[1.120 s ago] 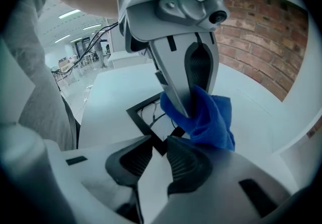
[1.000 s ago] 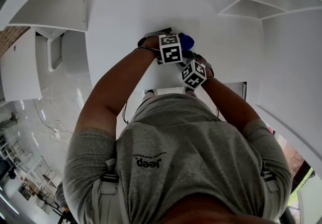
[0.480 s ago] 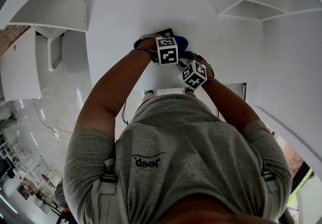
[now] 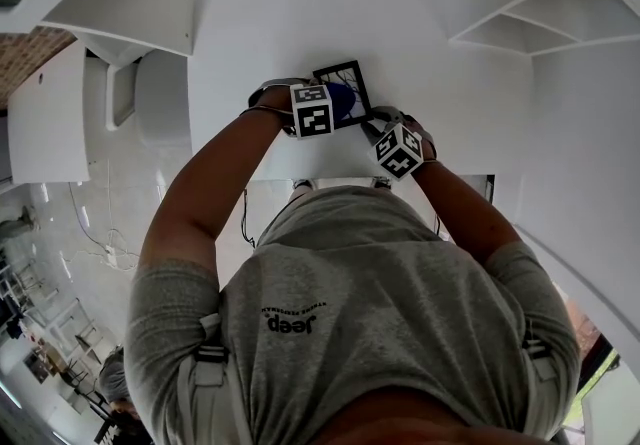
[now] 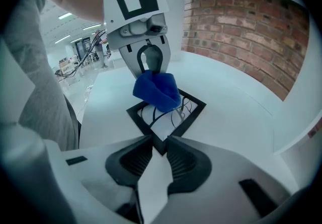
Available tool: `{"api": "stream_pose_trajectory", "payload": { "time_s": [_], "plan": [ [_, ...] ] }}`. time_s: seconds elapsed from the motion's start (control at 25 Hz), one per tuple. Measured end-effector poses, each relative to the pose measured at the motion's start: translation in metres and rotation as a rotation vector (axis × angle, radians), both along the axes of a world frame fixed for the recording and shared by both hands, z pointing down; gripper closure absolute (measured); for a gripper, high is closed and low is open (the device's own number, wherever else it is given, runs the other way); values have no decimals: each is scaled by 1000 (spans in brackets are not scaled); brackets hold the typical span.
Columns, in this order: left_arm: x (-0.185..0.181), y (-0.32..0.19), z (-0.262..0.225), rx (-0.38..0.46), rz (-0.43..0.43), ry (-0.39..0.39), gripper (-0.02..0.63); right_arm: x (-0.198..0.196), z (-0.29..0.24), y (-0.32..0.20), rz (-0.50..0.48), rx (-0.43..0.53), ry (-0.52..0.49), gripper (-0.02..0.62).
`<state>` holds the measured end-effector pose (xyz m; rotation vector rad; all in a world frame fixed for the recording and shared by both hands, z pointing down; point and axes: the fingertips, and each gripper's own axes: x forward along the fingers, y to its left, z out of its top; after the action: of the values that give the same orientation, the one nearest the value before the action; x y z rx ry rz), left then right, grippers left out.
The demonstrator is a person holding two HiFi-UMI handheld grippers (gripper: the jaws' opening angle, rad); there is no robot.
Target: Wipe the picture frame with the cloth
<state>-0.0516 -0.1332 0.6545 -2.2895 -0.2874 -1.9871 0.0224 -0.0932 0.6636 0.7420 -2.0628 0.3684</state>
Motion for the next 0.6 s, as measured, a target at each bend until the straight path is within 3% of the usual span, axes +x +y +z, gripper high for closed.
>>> {"api": "stream_pose_trajectory", "payload": {
  "time_s": [0.44, 0.6],
  "plan": [
    [-8, 2, -1, -2, -18, 2, 546, -2, 0, 0, 0, 7, 4, 499],
    [13, 5, -15, -10, -19, 67, 546, -2, -1, 1, 5, 29, 3, 499]
  ]
}}
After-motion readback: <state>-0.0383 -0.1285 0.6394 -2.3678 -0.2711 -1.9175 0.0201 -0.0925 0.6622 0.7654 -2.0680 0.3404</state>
